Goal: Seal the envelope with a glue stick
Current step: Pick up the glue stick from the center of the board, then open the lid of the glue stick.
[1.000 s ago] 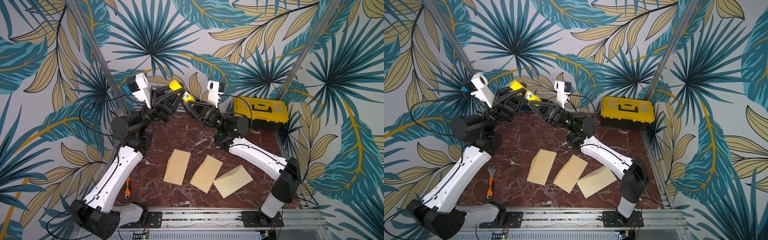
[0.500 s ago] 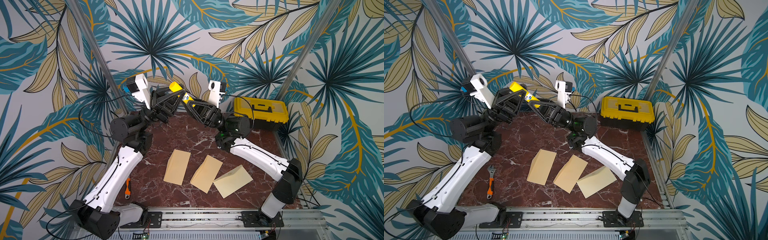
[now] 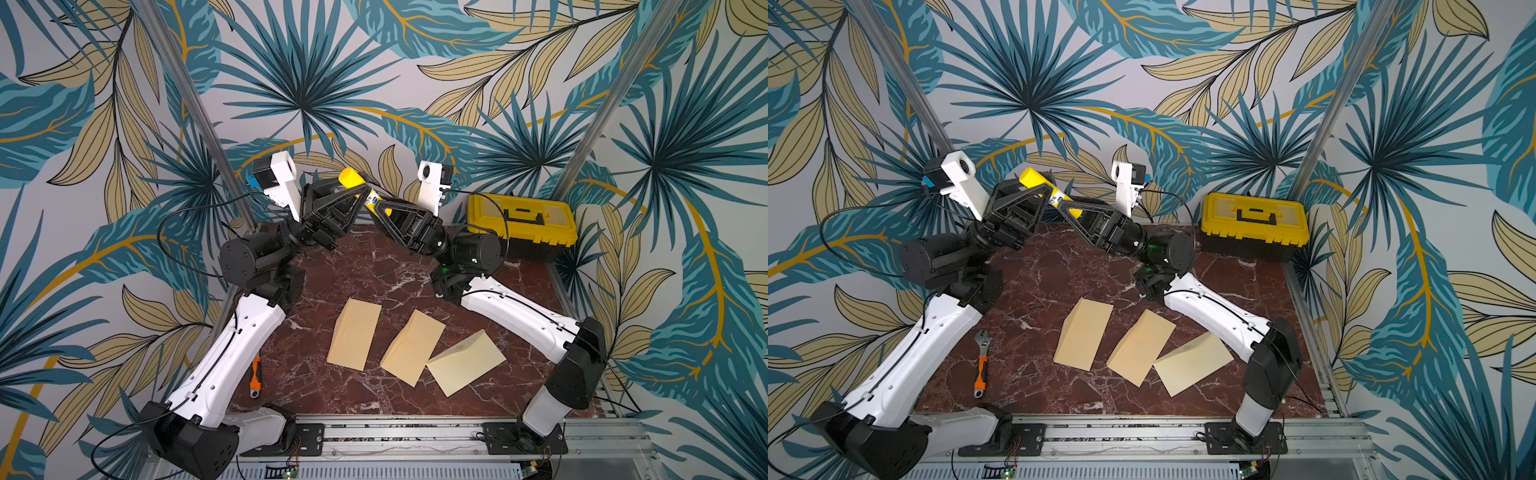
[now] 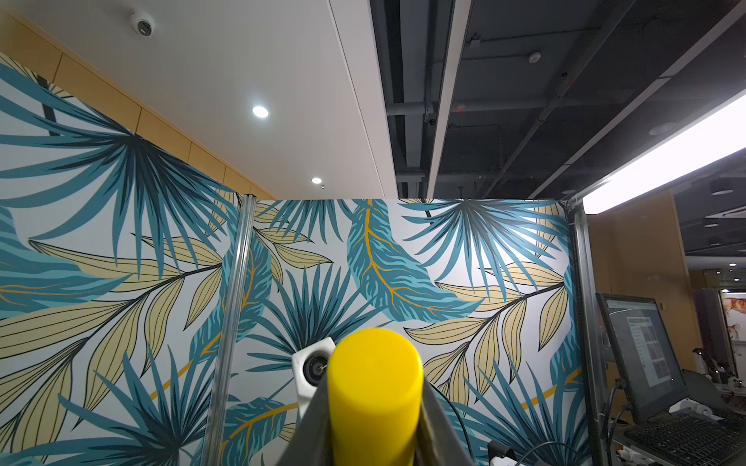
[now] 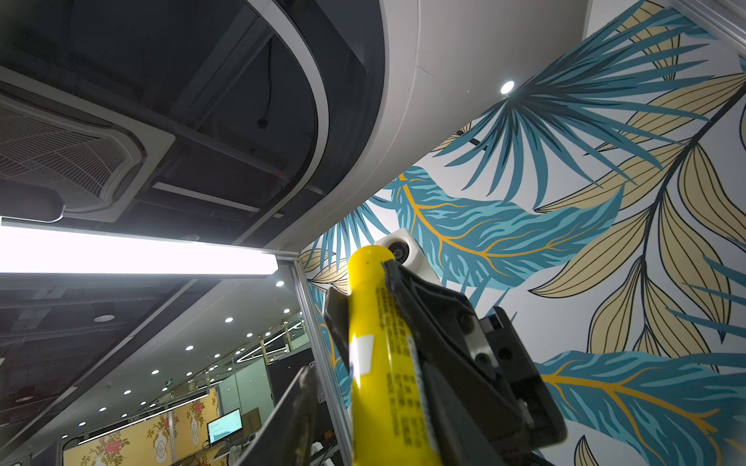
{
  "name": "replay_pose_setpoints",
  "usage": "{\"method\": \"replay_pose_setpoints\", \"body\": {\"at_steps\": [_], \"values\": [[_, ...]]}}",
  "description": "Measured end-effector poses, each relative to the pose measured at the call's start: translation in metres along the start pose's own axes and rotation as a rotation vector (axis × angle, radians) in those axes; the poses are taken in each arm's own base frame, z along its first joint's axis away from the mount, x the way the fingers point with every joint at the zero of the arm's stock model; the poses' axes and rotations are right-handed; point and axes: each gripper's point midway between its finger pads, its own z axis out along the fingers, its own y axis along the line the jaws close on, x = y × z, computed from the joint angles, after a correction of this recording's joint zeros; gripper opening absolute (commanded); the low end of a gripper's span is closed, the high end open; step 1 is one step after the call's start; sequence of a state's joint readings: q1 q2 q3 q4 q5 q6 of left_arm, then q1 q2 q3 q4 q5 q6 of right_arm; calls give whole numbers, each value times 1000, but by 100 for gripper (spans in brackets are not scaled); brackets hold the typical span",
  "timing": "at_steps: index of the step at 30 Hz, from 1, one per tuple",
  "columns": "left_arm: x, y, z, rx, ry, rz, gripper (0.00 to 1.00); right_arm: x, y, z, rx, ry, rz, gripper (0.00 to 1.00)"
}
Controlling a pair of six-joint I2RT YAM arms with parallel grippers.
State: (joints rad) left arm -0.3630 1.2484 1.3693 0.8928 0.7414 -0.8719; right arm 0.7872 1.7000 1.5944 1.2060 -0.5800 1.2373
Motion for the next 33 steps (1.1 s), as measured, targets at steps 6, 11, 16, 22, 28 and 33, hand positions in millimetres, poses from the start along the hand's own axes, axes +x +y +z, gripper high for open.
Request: {"method": "replay_pose_setpoints", "body": {"at_steps": [6, 11, 16, 22, 28, 33], "values": [[-3, -6, -1, 6, -2, 8, 25, 0, -1, 0, 2, 1, 2, 32], [-3, -5, -1, 1, -3, 1, 24, 0, -1, 0, 1, 1, 1, 26], [-3, -5, -1, -2, -3, -6, 25, 0, 0, 0, 0, 1, -3, 14], [-3, -3, -1, -9, -3, -4, 58, 1, 0, 0, 2, 2, -3, 8], [8, 5, -5, -81, 73, 28, 68, 6, 1, -2, 84, 81, -49, 5], [11, -5, -16, -148, 192, 97, 70, 7, 21, -13, 237, 235, -224, 3]]}}
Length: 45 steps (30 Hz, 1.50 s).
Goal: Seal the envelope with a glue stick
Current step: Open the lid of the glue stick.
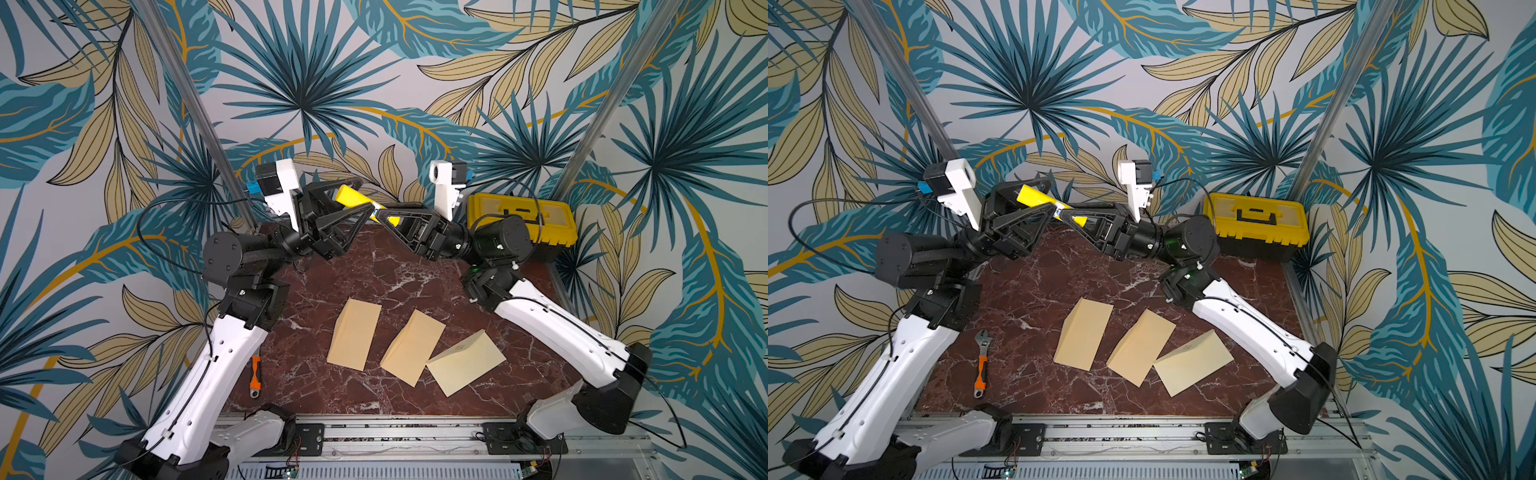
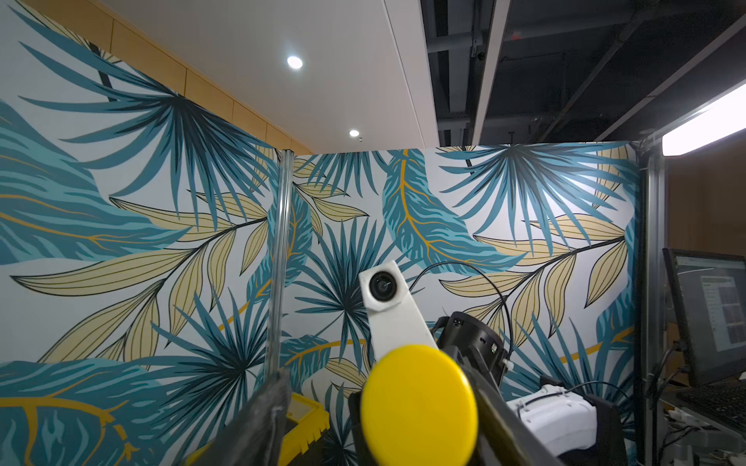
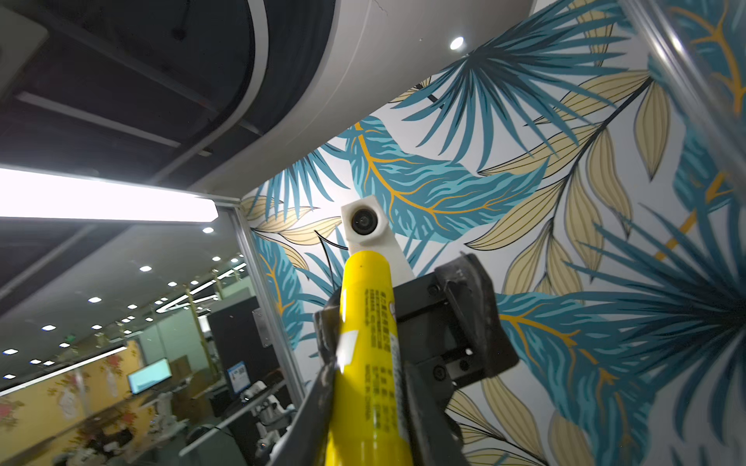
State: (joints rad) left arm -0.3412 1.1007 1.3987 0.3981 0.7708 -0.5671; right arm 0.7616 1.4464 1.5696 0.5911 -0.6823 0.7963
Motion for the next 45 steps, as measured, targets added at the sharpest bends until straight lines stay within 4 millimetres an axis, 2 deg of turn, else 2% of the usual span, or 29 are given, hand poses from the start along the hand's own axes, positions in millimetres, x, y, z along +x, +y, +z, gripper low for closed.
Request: {"method": "replay_pose_setpoints", "body": {"at_steps": [3, 8, 10, 16, 21, 31, 42, 45], "values": [[2, -13, -9, 17, 71, 48, 70, 2, 18, -18, 79, 101, -143, 0], [20, -33, -16, 127, 187, 68, 70, 10, 43, -44, 114, 243, -312, 0], [30, -40, -19, 185, 231, 60, 69, 18, 48, -53, 111, 300, -341, 0], [53, -46, -24, 291, 316, 19, 59, 42, 51, -66, 80, 421, -339, 0], [60, -49, -26, 348, 344, 0, 56, 52, 47, -68, 80, 457, -314, 0], [64, -54, -29, 389, 365, -7, 59, 48, 51, -66, 74, 437, -320, 0], [68, -57, -34, 388, 376, 16, 59, 29, 62, -57, 36, 367, -336, 0], [66, -59, -35, 391, 372, 22, 59, 25, 60, -56, 56, 349, -349, 0]]}}
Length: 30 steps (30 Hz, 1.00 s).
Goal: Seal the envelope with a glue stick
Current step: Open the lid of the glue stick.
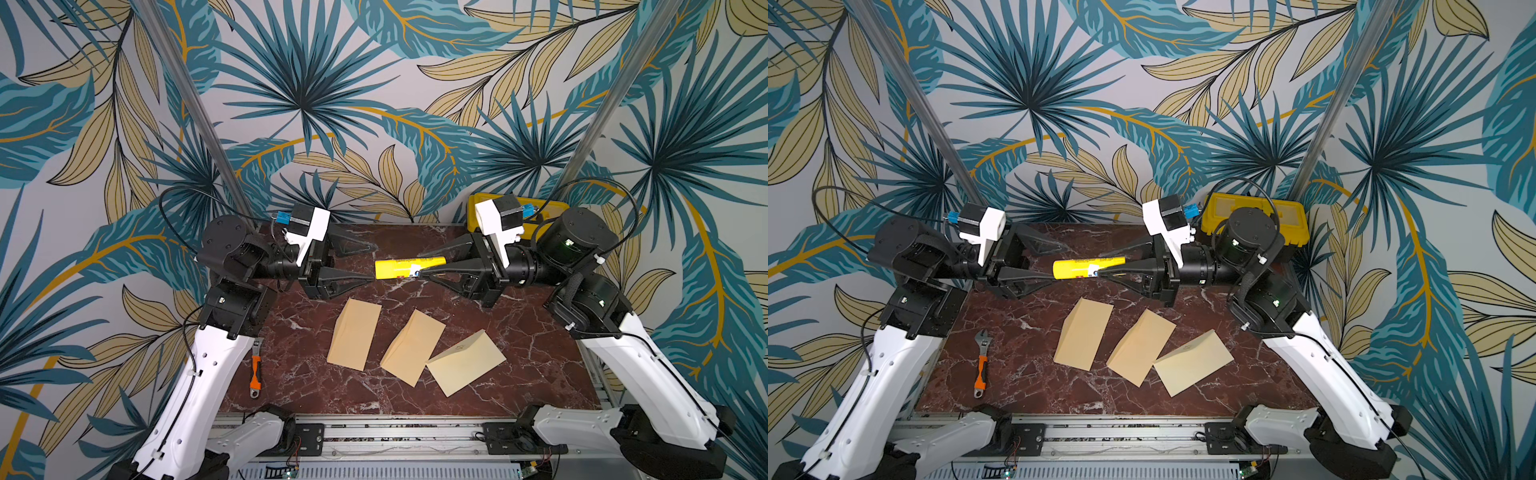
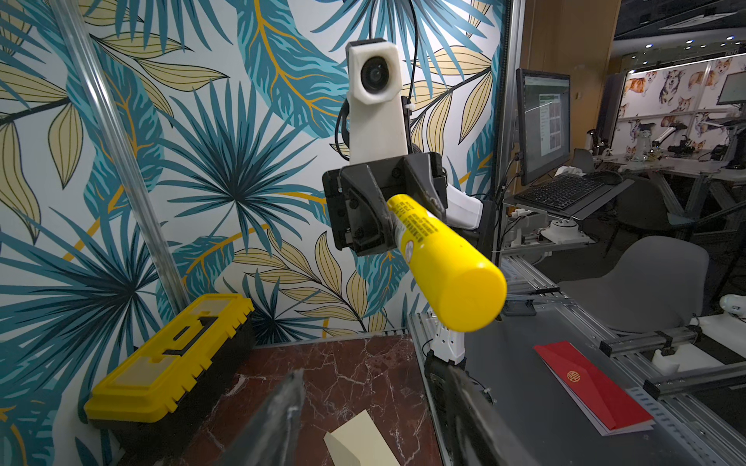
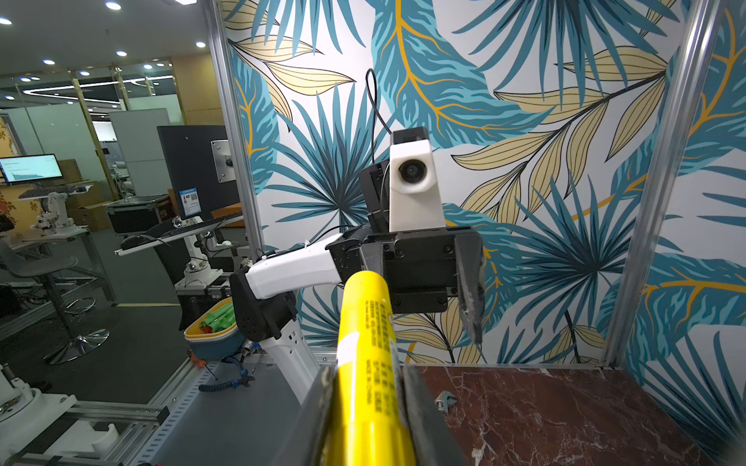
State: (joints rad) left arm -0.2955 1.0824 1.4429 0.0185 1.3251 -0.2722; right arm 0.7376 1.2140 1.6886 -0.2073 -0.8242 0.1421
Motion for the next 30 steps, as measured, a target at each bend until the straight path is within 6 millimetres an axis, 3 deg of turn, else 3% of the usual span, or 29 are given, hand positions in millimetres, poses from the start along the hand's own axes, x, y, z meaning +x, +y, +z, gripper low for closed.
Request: {"method": "replay_pose_setpoints", "body": {"at_steps": [12, 23, 30], "values": [[-9, 2, 0, -6, -34, -6, 56, 13, -30, 4, 129, 9, 31, 0], [-6, 10, 1, -20, -37, -40, 42, 18, -34, 6, 134, 17, 50, 0], [-6, 10, 1, -21, -36, -43, 46, 18, -34, 6, 133, 17, 53, 0]]}}
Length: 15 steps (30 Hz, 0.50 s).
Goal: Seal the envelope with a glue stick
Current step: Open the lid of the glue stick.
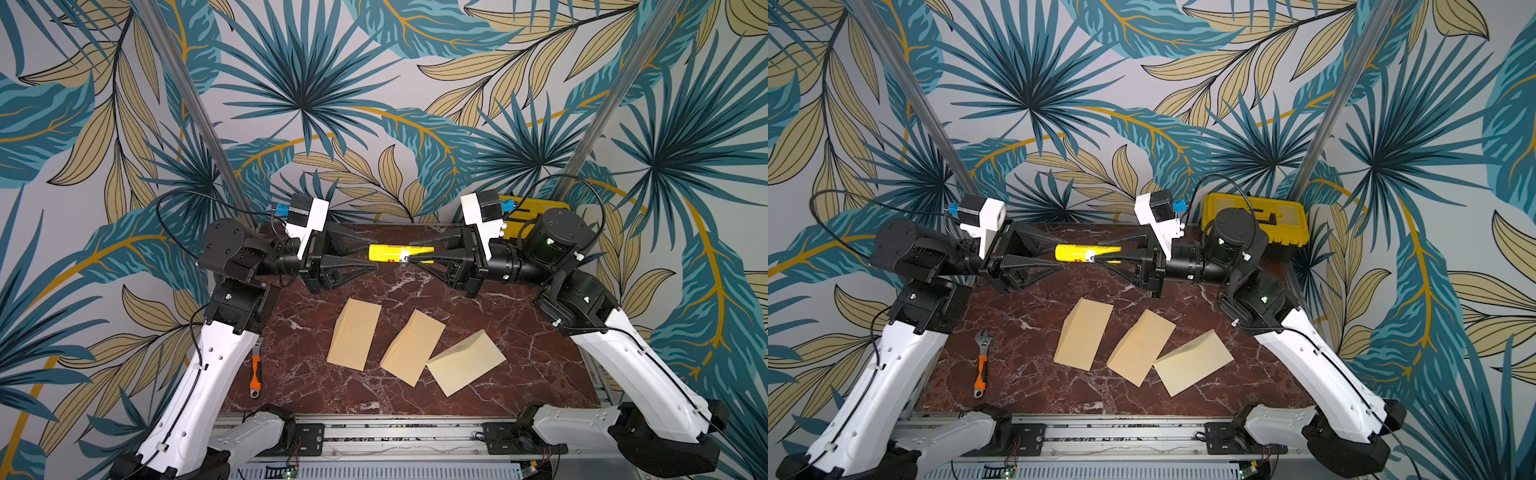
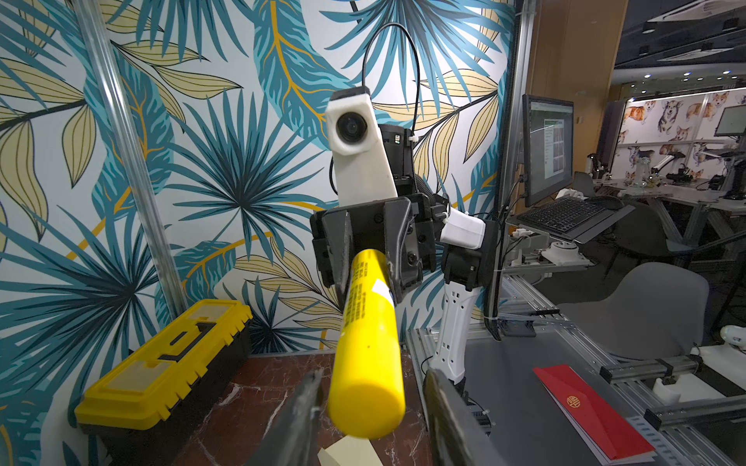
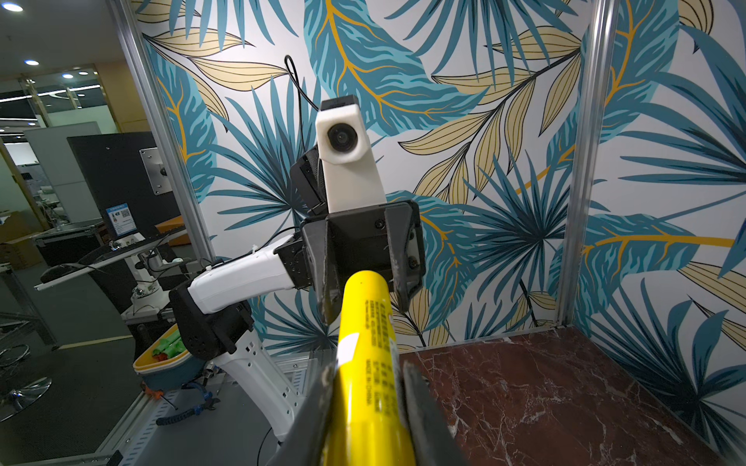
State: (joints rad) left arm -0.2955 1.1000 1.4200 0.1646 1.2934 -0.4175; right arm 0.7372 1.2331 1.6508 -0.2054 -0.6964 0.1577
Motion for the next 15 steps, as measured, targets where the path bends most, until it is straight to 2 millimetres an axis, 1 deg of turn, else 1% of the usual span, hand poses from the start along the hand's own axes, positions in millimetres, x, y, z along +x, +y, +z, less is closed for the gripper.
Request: {"method": "replay_pose_setpoints", "body": {"at_steps": [2, 7, 15], "values": [[0, 0, 0, 0, 0, 0, 45, 0, 0, 0, -1, 1, 3, 0], [1, 1, 1, 4, 2, -9, 39, 1, -1, 2, -8, 1, 8, 0], [4, 5, 2, 4, 5, -25, 26, 3, -4, 4, -3, 3, 5, 0]]}}
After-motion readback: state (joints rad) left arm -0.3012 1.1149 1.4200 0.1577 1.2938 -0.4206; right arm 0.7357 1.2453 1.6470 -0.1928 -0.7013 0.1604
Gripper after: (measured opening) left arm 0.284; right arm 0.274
